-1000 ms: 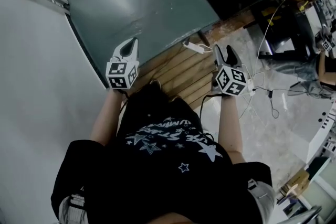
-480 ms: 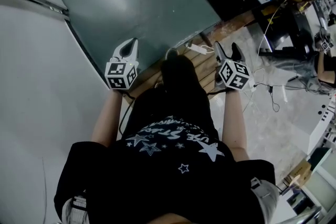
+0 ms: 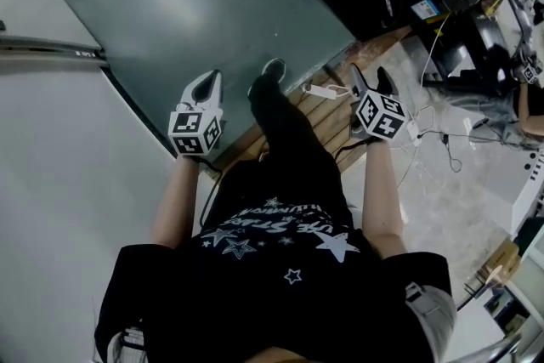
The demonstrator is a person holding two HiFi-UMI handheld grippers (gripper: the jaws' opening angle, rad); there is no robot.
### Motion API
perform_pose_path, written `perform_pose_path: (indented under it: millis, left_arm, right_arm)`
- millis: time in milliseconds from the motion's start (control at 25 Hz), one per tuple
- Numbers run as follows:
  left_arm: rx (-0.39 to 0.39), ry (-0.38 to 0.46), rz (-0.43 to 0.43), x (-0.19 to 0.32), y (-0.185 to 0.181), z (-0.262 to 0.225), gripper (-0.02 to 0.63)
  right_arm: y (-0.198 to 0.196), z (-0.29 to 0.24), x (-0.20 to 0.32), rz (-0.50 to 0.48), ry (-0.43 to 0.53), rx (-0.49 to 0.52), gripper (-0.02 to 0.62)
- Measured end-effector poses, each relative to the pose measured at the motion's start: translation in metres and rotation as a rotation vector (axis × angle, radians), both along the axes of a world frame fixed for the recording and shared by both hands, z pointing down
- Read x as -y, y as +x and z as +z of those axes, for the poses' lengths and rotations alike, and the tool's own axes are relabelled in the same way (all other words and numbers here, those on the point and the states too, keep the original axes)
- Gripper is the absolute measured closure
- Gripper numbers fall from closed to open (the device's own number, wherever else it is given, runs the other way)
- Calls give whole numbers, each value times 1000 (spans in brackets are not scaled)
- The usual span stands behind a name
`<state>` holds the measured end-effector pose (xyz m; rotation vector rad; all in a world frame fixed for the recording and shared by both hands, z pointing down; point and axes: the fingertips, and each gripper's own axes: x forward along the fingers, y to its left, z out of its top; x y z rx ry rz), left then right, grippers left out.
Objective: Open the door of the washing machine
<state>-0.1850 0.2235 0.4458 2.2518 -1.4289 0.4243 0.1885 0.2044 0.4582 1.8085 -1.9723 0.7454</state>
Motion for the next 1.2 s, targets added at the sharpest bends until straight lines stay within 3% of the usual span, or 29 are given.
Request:
perform_pose_path:
  millis: [360,560,800,1200]
  left_arm:
    - [27,-59,203,176,72,2,594]
    - [68,-98,351,261,116,-21,594]
    - [123,-90,484,308,161,-47,594]
    - [223,-79,655,351,216,-50,594]
  right_arm:
    - [64,23,121,129,-82,-21,241]
    - [85,23,158,229,-139,-4,241]
    - [97,24,177,262,-163,7,241]
    - [160,51,199,327,-194,3,241]
